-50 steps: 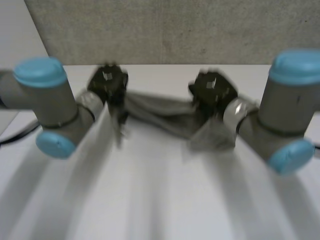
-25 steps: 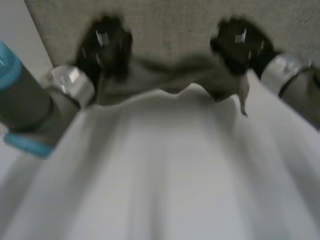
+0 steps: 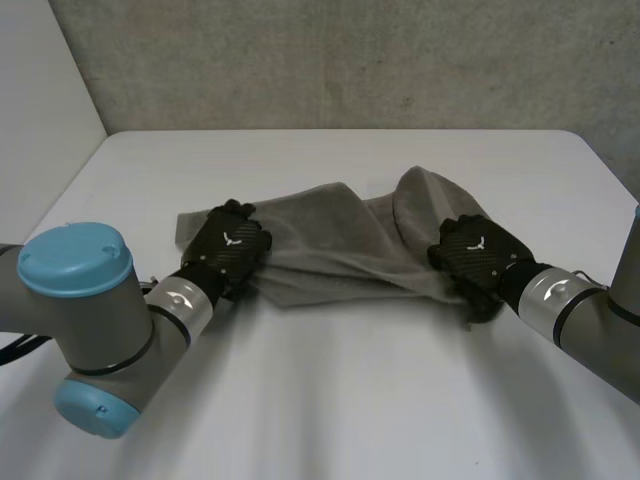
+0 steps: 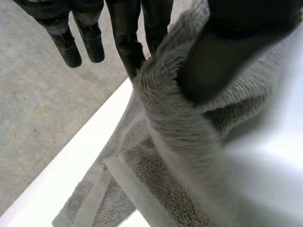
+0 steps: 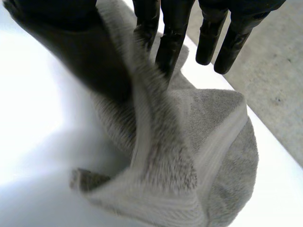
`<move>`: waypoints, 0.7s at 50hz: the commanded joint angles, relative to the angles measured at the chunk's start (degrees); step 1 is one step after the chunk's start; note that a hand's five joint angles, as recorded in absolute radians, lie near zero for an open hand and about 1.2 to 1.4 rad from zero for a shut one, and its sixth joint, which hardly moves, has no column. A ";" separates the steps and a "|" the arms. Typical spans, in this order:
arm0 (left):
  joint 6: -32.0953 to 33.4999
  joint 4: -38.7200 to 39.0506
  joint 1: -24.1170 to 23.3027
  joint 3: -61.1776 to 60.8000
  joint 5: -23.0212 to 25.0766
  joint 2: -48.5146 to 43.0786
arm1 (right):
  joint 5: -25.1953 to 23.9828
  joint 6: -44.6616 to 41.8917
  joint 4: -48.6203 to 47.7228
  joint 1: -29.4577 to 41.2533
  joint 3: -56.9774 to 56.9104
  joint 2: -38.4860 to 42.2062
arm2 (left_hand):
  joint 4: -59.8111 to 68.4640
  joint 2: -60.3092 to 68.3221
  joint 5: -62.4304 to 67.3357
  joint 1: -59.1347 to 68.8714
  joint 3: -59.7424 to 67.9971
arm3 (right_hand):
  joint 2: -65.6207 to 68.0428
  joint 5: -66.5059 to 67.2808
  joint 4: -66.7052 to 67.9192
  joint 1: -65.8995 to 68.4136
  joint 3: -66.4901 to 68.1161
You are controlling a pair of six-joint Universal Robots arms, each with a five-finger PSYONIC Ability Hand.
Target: Fold the towel.
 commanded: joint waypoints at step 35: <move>-6.73 -2.45 -2.19 -1.88 -8.36 0.54 | 13.31 16.84 -15.61 -1.85 14.09 -1.00 | -3.22 -25.70 -27.23 -26.24 -2.48 | -30.08 -30.93 -4.45 -34.87 -2.85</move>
